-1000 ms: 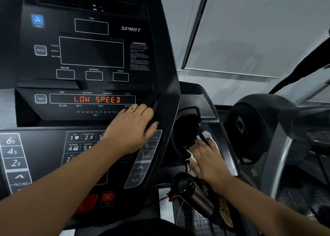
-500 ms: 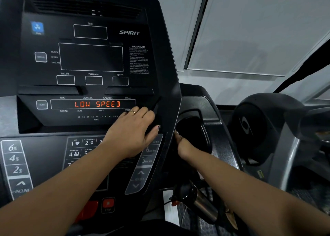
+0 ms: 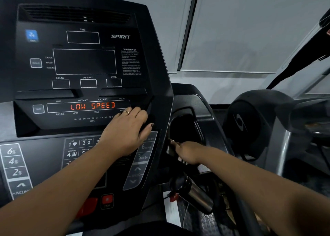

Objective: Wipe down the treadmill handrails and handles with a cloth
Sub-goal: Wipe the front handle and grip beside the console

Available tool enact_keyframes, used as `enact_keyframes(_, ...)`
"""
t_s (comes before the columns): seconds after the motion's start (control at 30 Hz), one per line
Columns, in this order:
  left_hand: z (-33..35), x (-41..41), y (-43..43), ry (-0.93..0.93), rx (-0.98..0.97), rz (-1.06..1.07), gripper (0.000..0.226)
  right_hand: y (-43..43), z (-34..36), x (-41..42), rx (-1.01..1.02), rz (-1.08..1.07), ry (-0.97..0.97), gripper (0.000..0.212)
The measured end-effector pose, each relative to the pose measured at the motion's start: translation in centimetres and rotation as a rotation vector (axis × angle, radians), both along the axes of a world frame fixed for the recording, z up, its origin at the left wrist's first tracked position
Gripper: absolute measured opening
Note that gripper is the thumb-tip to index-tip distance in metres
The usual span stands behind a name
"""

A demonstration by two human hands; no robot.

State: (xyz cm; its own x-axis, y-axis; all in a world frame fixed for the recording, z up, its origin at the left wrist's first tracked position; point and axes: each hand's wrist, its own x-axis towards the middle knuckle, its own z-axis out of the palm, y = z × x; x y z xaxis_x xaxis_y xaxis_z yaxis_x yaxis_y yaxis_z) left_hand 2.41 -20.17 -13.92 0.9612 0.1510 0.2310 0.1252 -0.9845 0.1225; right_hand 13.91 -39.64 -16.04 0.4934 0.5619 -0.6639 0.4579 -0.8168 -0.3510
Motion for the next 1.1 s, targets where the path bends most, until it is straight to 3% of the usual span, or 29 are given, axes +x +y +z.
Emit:
enact_keyframes(0.1, 0.0, -0.1, 0.1, -0.005, -0.009, -0.009, 0.037, -1.6, 0.4, 0.7, -0.084, 0.282, -0.234, 0.067)
enact_keyframes(0.23, 0.1, -0.3, 0.2, -0.014, -0.024, -0.015, 0.036, -1.1, 1.1, 2.2, -0.254, 0.587, -0.464, 0.044)
enact_keyframes(0.37, 0.1, -0.3, 0.3, -0.004, -0.031, -0.014, 0.035, 0.8, 0.7, 2.9, -0.543, 0.813, -0.581, 0.046)
enact_keyframes(0.47, 0.0, -0.3, 0.5, -0.002, -0.032, -0.012, 0.036, 1.1, -1.1, 3.9, -0.590, 0.915, -0.703, 0.056)
enact_keyframes(0.6, 0.1, -0.2, 0.3, -0.008, -0.020, -0.003, 0.038, 1.2, -2.8, 5.0, -0.553, 0.900, -0.714, 0.068)
enact_keyframes(0.97, -0.1, -0.1, -0.1, -0.013, 0.017, 0.004, 0.039, 1.2, -2.2, 3.8, -0.376, 0.669, -0.539, 0.048)
enact_keyframes(1.1, -0.1, -0.1, 0.0, -0.007, 0.012, 0.003, 0.041, 1.3, -2.1, 3.9, -0.414, 0.650, -0.528, 0.045)
